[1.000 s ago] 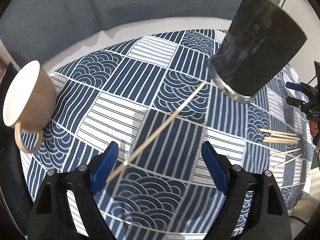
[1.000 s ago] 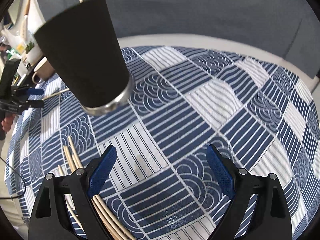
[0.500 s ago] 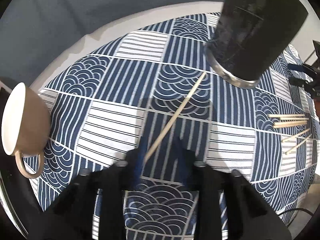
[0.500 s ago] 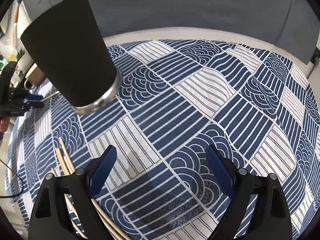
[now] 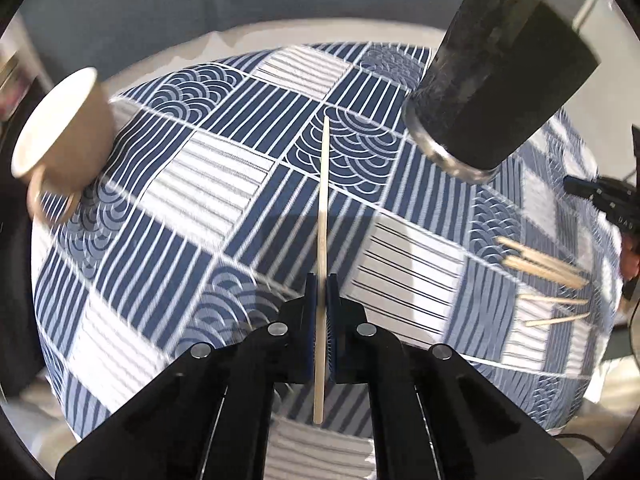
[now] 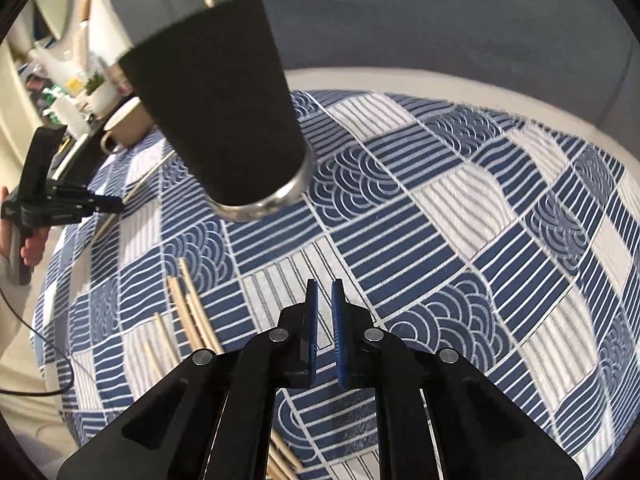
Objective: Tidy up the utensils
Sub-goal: 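Close the left tool on a wooden stick while the right tool grasps another, then lift both held sticks upright and carry them over the black cup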
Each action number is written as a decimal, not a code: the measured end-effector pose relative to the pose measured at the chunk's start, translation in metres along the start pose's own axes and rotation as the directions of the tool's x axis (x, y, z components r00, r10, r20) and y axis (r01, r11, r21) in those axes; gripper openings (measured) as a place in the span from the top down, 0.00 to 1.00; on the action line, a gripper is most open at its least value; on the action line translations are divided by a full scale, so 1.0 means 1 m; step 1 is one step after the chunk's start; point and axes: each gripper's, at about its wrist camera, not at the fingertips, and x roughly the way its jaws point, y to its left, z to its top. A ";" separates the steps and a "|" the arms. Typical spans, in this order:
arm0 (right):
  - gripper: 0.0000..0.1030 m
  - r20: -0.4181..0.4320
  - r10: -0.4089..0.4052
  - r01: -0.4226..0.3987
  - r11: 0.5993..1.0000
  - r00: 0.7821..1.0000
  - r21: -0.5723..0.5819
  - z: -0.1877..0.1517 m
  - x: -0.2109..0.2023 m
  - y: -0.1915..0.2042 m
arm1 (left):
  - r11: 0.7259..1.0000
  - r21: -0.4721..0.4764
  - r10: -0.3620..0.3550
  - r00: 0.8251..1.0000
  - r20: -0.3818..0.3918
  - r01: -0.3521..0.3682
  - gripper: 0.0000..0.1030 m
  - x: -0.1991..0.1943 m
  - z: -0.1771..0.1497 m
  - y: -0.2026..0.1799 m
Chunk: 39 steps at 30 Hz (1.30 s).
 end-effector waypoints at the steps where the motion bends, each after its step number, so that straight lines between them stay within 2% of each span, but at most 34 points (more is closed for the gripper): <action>1: 0.93 0.008 0.008 -0.008 1.000 1.000 -0.014 0.002 -0.006 0.001 | 1.000 -0.029 -0.005 1.000 0.023 0.006 0.95 -0.010 -0.005 -0.002; 6: 0.93 0.064 0.038 -0.035 0.998 0.997 -0.055 0.016 -0.032 0.002 | 0.994 -0.111 0.002 0.990 0.140 0.014 0.95 -0.051 -0.007 -0.017; 8: 0.94 0.094 0.056 -0.050 0.997 0.994 -0.063 0.026 -0.043 0.001 | 0.990 -0.136 -0.002 0.977 0.211 0.031 0.95 -0.076 -0.004 -0.024; 13: 0.93 0.188 0.102 -0.087 0.993 0.977 -0.083 0.053 -0.071 0.005 | 0.992 -0.122 0.025 0.932 0.361 0.021 0.95 -0.128 0.013 -0.057; 19: 0.93 0.293 0.171 -0.147 0.984 0.941 -0.103 0.087 -0.096 0.016 | 0.994 -0.081 -0.024 0.864 0.503 0.075 0.95 -0.169 0.055 -0.080; 22: 0.93 0.324 0.198 -0.174 0.979 0.925 -0.104 0.102 -0.101 0.021 | 0.993 -0.057 -0.053 0.841 0.538 0.099 0.95 -0.171 0.077 -0.091; 25: 0.93 0.337 0.209 -0.183 0.977 0.918 -0.107 0.118 -0.098 0.025 | 0.993 -0.023 -0.081 0.813 0.576 0.115 0.95 -0.168 0.097 -0.102; 28: 0.93 0.347 0.211 -0.186 0.977 0.914 -0.107 0.132 -0.093 0.026 | 0.988 0.004 -0.125 0.793 0.596 0.153 0.95 -0.155 0.114 -0.108; 34: 0.93 0.371 0.222 -0.205 0.975 0.902 -0.086 0.149 -0.072 0.022 | 0.979 0.055 -0.191 0.778 0.599 0.198 0.95 -0.112 0.138 -0.111; 39: 0.93 0.363 0.230 -0.228 0.972 0.903 -0.048 0.146 -0.045 0.013 | 0.972 0.050 -0.216 0.780 0.588 0.232 0.95 -0.069 0.142 -0.108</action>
